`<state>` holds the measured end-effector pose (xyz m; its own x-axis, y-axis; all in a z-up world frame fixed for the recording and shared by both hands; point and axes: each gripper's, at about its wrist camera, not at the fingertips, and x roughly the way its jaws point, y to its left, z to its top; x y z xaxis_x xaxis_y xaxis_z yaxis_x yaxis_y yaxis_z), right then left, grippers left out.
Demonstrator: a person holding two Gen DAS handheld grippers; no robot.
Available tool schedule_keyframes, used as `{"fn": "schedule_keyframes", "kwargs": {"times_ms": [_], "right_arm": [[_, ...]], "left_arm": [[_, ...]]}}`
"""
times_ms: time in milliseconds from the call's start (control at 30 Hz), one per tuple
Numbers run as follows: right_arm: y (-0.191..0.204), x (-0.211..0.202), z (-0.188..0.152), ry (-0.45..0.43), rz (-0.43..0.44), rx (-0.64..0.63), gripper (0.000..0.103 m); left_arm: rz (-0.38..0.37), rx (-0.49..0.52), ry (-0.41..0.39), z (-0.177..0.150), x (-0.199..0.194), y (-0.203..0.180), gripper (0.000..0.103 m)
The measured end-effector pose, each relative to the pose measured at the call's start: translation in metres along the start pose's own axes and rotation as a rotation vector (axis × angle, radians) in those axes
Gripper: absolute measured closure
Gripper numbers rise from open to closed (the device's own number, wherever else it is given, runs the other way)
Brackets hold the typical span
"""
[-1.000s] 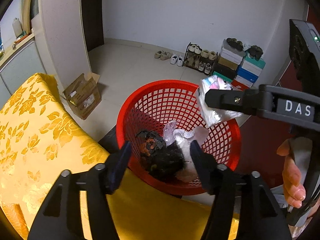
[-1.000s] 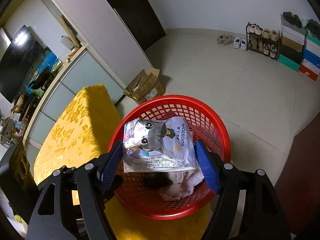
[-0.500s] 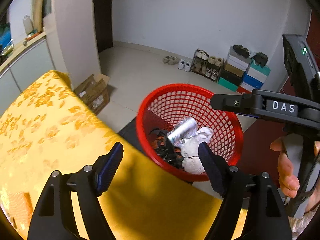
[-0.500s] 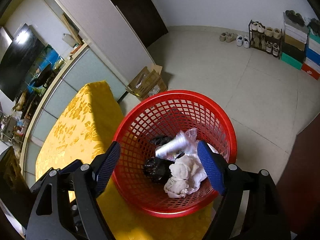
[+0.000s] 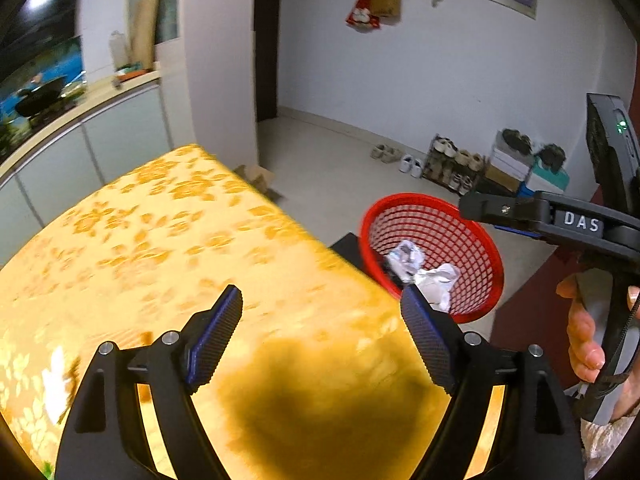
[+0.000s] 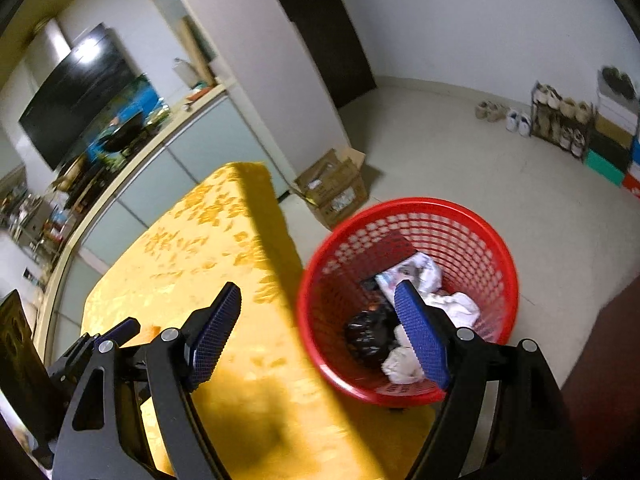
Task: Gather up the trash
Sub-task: 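Return both tools over the remaining trash on the table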
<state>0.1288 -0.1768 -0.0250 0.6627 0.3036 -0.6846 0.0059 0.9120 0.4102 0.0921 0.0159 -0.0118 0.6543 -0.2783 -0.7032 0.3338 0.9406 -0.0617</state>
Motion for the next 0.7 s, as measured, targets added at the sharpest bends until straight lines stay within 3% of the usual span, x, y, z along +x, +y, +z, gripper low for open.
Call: {"fn": "schedule_keyframes", "kwargs": {"times_ms": [433, 700], "right_arm": [[0.084, 0.001, -0.023, 0.037, 0.104, -0.175, 0.027], [0.136, 0.013, -0.043, 0.092, 0.168, -0.278, 0.027]], "left_arm": [[0.134, -0.131, -0.028, -0.042, -0.058, 0.059, 0.024], [0.261, -0.266, -0.033, -0.091, -0.113, 0.121, 0.024]]}}
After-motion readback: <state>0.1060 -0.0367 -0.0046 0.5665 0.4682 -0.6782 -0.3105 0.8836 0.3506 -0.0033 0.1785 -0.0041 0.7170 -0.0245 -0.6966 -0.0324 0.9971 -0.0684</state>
